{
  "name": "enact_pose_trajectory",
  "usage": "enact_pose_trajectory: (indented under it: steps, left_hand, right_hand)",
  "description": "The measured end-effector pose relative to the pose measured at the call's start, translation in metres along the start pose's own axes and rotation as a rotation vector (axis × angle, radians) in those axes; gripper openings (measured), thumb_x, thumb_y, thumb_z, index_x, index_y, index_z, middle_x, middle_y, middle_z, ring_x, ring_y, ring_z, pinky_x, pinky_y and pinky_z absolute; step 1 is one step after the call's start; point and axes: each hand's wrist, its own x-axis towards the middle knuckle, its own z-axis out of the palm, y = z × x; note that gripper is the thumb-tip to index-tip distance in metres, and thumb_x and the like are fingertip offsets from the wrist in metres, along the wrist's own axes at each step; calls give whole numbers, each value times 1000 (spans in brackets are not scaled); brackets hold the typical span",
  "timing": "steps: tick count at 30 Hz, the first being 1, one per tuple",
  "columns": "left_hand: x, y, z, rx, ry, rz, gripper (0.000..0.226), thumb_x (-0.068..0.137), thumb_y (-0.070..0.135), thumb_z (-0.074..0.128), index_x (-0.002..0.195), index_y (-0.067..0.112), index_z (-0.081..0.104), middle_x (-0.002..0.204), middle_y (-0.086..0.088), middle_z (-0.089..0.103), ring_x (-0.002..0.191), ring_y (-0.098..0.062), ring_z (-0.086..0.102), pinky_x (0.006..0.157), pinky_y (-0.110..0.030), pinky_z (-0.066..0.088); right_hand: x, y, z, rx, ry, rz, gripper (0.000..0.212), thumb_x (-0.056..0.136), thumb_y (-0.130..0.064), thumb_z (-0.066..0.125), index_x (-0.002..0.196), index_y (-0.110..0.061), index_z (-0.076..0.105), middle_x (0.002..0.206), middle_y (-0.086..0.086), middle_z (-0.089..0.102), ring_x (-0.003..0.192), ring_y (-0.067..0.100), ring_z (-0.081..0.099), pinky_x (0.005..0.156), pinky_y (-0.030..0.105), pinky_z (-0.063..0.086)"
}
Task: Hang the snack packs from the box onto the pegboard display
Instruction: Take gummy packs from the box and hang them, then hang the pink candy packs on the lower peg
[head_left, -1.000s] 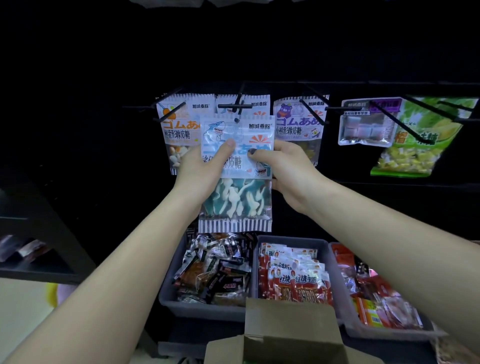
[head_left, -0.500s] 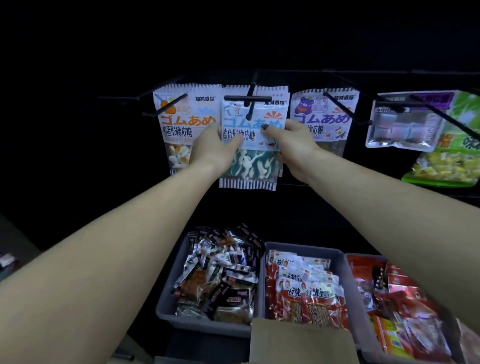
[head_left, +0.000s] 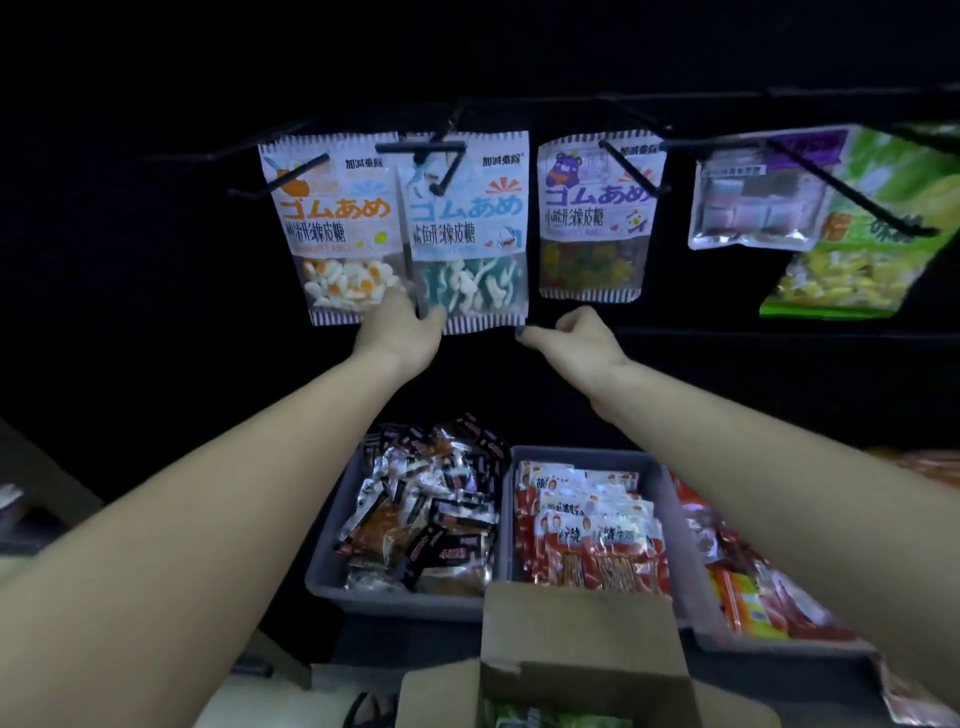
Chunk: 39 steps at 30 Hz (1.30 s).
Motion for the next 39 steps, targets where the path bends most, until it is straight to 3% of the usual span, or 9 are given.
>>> enact_pose_trajectory:
  steps: [6, 8, 12, 14, 17, 20, 26, 30, 39]
  left_hand:
    - [-98, -79, 55, 61, -200, -20, 36, 101, 41, 64, 120, 13, 51, 101, -4, 67, 91, -23, 63, 77, -34, 48]
    - [-137, -113, 84, 85, -320, 6, 34, 99, 37, 68, 121, 16, 52, 111, -5, 69, 100, -24, 66, 89, -39, 55]
    - [-188, -160, 120, 325, -634, 118, 48, 98, 36, 68, 139, 20, 48, 131, -5, 65, 118, -24, 65, 96, -40, 54]
    - [-196, -163, 133, 397, -731, 180, 58, 98, 41, 67, 148, 25, 42, 143, -5, 60, 126, -24, 60, 101, -40, 52]
    - [-201, -161, 153, 491, -807, 297, 63, 100, 40, 65, 155, 28, 36, 158, -1, 44, 139, -24, 48, 110, -43, 45]
    - [-204, -168, 166, 634, -867, 398, 66, 99, 32, 67, 157, 30, 35, 165, 0, 33, 147, -26, 36, 115, -46, 40]
    - [-192, -183, 173, 633, -890, 438, 69, 98, 12, 62, 157, 33, 34, 161, 3, 39, 144, -24, 36, 114, -43, 40]
    - [-187, -190, 179, 608, -861, 466, 67, 99, -4, 47, 155, 31, 39, 152, -1, 47, 139, -27, 42, 109, -40, 42]
    - [-181, -193, 190, 604, -810, 488, 57, 99, -1, 48, 144, 34, 46, 135, 0, 55, 120, -25, 55, 92, -38, 49]
  right_hand:
    - [-82, 103, 9, -106, -93, 101, 26, 92, -24, 70, 112, -13, 58, 90, 8, 69, 81, 24, 66, 75, 41, 54]
    - [-109, 137, 13, -193, -174, 99, 6, 93, -17, 67, 96, -14, 63, 75, 4, 69, 70, 19, 67, 72, 36, 55]
    - [-153, 192, 22, -293, -430, 85, 5, 97, -15, 66, 91, -15, 67, 68, -4, 63, 54, 3, 61, 54, 14, 45]
    - [-166, 219, 31, -312, -540, 112, 7, 95, -14, 67, 89, -16, 66, 65, -7, 61, 58, 7, 60, 56, 16, 44]
    - [-172, 255, 50, -444, -677, 146, 11, 91, -15, 71, 100, -19, 66, 79, -8, 62, 75, 11, 61, 66, 24, 46]
    - [-171, 287, 67, -570, -824, 198, 41, 90, -19, 73, 129, -18, 60, 104, -2, 63, 99, 17, 61, 81, 28, 49]
    - [-149, 341, 92, -649, -906, 282, 73, 88, -26, 75, 152, -26, 41, 134, 5, 60, 119, 23, 60, 100, 34, 51]
    - [-139, 370, 108, -712, -913, 271, 106, 81, -30, 82, 164, -31, 16, 157, 8, 41, 139, 30, 46, 113, 42, 44]
    - [-128, 422, 128, -825, -899, 169, 93, 86, -42, 77, 162, -30, 24, 165, 6, 28, 149, 36, 25, 121, 46, 31]
